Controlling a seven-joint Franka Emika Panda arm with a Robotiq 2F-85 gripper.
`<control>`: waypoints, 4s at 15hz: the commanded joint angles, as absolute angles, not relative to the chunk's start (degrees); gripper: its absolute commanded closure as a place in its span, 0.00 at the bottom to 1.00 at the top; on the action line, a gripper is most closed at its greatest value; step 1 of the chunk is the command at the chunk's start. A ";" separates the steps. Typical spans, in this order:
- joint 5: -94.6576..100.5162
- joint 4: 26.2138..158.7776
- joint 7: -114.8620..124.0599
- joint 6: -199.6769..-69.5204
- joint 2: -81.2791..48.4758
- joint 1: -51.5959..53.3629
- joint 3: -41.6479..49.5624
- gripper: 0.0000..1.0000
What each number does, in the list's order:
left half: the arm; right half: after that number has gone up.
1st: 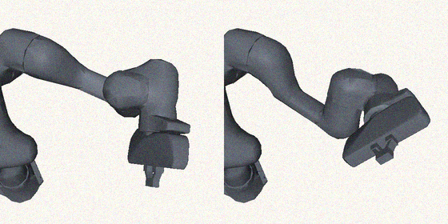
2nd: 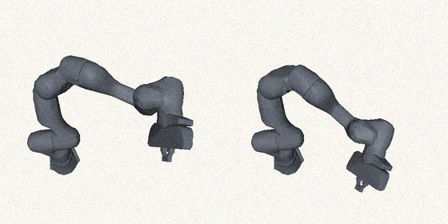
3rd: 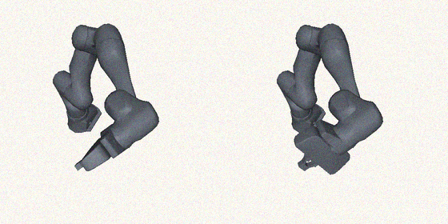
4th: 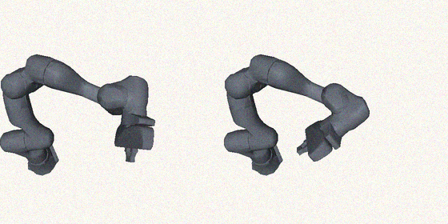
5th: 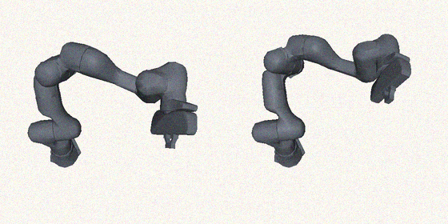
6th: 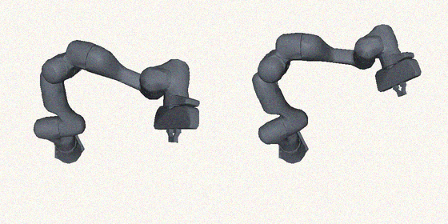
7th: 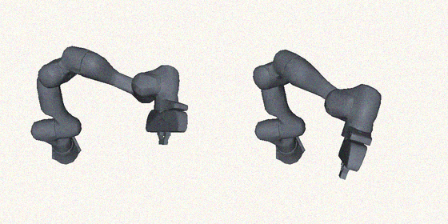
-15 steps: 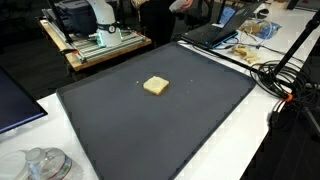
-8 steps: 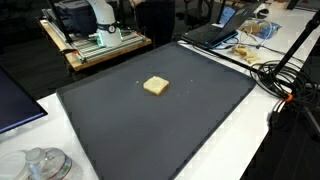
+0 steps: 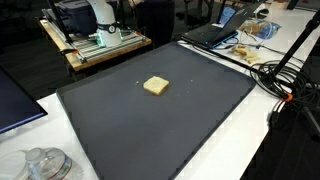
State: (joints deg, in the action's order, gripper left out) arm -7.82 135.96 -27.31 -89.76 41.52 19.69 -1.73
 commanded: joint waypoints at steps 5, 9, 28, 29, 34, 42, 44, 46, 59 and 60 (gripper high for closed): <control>-8.76 134.75 -31.19 -87.64 40.47 18.55 0.76 0.92; -8.56 134.52 -31.16 -87.57 40.16 18.42 0.68 0.99; -7.99 134.25 -30.13 -88.78 39.17 16.61 0.39 0.98; -7.99 134.24 -30.18 -88.79 39.11 16.58 0.41 0.98; -7.95 134.08 -30.35 -88.61 38.81 16.60 0.44 0.99; -7.60 133.02 -31.68 -88.28 37.06 16.84 0.41 0.63; -7.76 132.68 -31.63 -88.29 36.65 16.76 0.36 0.49; -7.81 132.45 -31.67 -88.20 36.35 16.71 0.35 0.35; -7.56 131.86 -31.11 -88.11 36.18 16.54 -0.16 1.00; -7.52 131.88 -31.09 -88.14 36.20 16.52 -0.16 1.00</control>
